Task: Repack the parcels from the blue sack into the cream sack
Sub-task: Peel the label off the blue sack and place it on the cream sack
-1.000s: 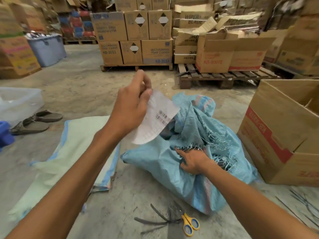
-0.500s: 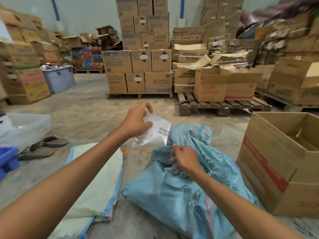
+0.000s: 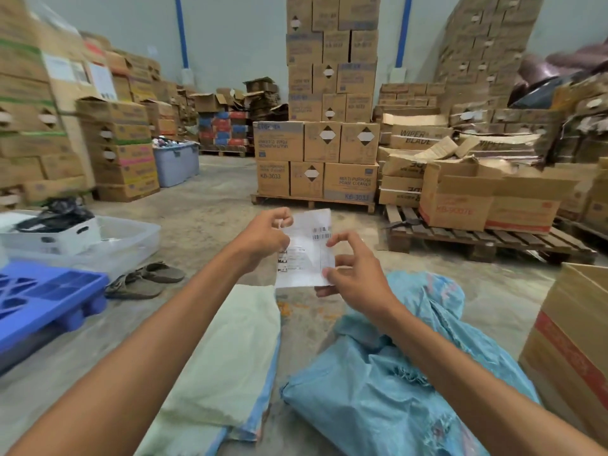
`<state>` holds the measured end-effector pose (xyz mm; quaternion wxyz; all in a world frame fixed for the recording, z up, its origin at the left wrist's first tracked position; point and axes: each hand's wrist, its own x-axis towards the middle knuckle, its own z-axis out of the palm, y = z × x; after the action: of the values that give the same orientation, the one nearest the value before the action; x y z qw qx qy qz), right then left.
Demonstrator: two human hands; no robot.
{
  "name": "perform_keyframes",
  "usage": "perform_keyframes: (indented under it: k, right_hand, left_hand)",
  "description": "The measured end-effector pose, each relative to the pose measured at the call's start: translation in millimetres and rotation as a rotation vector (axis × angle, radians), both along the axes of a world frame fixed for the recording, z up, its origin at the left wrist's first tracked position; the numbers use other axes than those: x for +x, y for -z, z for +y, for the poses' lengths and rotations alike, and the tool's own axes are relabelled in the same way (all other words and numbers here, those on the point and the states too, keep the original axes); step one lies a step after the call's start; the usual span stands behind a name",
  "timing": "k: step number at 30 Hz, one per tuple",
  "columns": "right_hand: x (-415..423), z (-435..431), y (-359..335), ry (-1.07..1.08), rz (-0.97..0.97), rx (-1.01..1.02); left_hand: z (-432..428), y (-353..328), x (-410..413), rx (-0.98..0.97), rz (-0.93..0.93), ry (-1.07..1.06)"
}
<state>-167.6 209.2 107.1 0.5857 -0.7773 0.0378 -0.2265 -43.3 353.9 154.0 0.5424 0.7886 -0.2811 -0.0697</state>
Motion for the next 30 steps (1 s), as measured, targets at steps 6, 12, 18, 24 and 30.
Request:
perform_keyframes:
  k: [6, 12, 18, 24, 30]
  right_hand:
    - [57.1, 45.1, -16.3, -0.008, 0.148, -0.166]
    - [113.0, 87.7, -9.4, -0.053, 0.248, -0.347]
    - [158.9, 105.2, 44.8, -0.093, 0.239, -0.39]
    - [215.8, 101.9, 117.4, -0.154, 0.287, -0.423]
    - [281.2, 91.5, 205.3, -0.206, 0.331, -0.399]
  left_hand:
    - [48.9, 8.3, 43.7, -0.037, 0.011, -0.108]
    - [87.0, 49.3, 86.8, 0.003, -0.142, -0.237]
    - [118.5, 102.5, 122.8, 0.101, -0.183, -0.251]
    - [117.3, 171.4, 163.5, 0.136, -0.034, -0.294]
    - [108.3, 257.4, 223.9, 0.134, 0.164, -0.289]
